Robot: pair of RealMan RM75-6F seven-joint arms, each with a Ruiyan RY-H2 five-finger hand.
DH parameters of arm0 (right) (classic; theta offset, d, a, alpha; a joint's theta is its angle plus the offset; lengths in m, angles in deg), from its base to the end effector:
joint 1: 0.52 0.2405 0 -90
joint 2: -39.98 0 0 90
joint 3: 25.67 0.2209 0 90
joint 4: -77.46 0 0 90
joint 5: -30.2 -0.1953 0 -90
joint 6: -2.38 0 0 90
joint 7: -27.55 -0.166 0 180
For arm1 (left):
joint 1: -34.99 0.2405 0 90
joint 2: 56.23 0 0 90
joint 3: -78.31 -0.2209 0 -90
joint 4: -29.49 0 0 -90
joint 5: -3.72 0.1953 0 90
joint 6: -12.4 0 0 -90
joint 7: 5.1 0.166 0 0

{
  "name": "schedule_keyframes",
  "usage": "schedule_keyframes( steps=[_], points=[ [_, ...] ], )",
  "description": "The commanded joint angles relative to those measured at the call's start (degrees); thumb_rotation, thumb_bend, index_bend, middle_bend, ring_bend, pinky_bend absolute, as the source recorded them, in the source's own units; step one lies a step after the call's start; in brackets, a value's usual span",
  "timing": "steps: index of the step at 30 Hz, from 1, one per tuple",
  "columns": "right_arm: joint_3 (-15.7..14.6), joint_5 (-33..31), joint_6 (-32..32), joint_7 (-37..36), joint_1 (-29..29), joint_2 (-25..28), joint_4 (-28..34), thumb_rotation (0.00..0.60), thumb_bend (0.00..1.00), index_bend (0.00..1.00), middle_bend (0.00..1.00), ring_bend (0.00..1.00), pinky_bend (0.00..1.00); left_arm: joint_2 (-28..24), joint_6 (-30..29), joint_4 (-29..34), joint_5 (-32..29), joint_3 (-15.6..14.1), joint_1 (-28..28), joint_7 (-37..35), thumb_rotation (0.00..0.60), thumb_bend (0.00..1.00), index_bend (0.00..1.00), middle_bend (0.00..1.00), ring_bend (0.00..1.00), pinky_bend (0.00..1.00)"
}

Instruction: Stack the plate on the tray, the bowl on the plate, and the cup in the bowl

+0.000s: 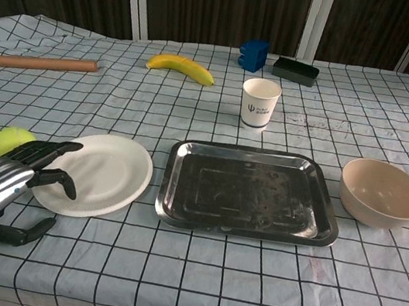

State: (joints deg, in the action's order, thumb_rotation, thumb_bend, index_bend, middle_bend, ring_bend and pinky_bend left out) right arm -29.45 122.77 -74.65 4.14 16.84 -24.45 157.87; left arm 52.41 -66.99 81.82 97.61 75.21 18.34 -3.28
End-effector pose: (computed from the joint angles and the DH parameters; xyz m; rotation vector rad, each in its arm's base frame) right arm -0.2730 -0.2384 0.1324 1.6502 -1.0890 1.0375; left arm -0.2148 0.2234 -0.0553 -1.7639 -0.8416 -1.0435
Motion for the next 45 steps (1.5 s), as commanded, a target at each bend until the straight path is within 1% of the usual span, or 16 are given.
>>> schedule_keyframes(
  steps=[1, 7, 12, 17, 23, 30, 33, 38, 41, 45],
  points=[
    [0.0, 0.03, 0.16, -0.08, -0.19, 0.29, 0.19, 0.6, 0.18, 0.0, 0.0, 0.0, 0.0, 1.11, -0.22, -1.67, -0.17, 0.52, -0.22, 0.57, 0.6, 0.37, 0.44, 0.0, 0.0, 0.0],
    [0.03, -0.16, 1.19, -0.1, -0.35, 0.57, 0.5, 0.6, 0.18, 0.0, 0.0, 0.0, 0.0, 3.77, -2.35, -6.87, 0.55, 0.98, -0.48, 0.33, 0.6, 0.37, 0.52, 0.01, 0.0, 0.0],
    [0.05, -0.5, 2.3, -0.05, -0.4, 0.85, 0.63, 0.6, 0.18, 0.0, 0.0, 0.0, 0.0, 6.41, -4.74, -11.77, 1.7, 1.03, -1.11, -3.53, 0.6, 0.37, 0.57, 0.06, 0.0, 0.0],
    [0.07, -0.47, 2.7, -0.07, -0.57, 1.29, 0.93, 0.6, 0.18, 0.0, 0.0, 0.0, 0.0, 8.65, -5.09, -16.09, 1.5, 1.41, -1.77, -7.63, 0.6, 0.34, 0.62, 0.1, 0.0, 0.0],
    [0.05, -0.25, 2.99, -0.06, -0.77, 1.58, 0.91, 0.6, 0.18, 0.0, 0.0, 0.0, 0.0, 10.04, -6.63, -19.21, 1.72, 1.15, -1.73, -9.76, 0.6, 0.35, 0.66, 0.12, 0.0, 0.0],
    [0.16, 0.11, 3.13, -0.33, -0.83, 1.73, 0.93, 0.6, 0.18, 0.0, 0.0, 0.0, 0.0, 10.49, -8.31, -21.05, 2.03, 0.7, -1.55, -11.83, 0.6, 0.42, 0.68, 0.13, 0.0, 0.0],
    [0.17, 0.17, 3.4, -0.2, -0.81, 1.71, 0.92, 0.6, 0.18, 0.0, 0.0, 0.0, 0.0, 10.62, -9.49, -21.51, 2.2, 0.64, -1.44, -12.43, 0.6, 0.44, 0.68, 0.13, 0.0, 0.0],
    [0.28, 0.16, 3.57, 0.05, -0.87, 1.71, 1.12, 0.6, 0.18, 0.0, 0.0, 0.0, 0.0, 10.69, -13.83, -22.16, 2.99, 0.53, -0.9, -13.58, 0.6, 0.43, 0.68, 0.13, 0.0, 0.0],
    [0.38, 0.13, 3.45, 0.11, -1.0, 1.75, 1.22, 0.6, 0.18, 0.0, 0.0, 0.0, 0.0, 10.15, -17.44, -21.42, 3.69, 0.76, -0.85, -13.57, 0.6, 0.43, 0.68, 0.13, 0.0, 0.0],
    [0.61, -0.06, 3.3, 0.16, -1.16, 1.78, 1.46, 0.6, 0.18, 0.0, 0.0, 0.0, 0.0, 8.85, -19.28, -18.04, 4.69, 1.2, -2.38, -11.76, 0.6, 0.43, 0.68, 0.14, 0.0, 0.0]
  ],
)
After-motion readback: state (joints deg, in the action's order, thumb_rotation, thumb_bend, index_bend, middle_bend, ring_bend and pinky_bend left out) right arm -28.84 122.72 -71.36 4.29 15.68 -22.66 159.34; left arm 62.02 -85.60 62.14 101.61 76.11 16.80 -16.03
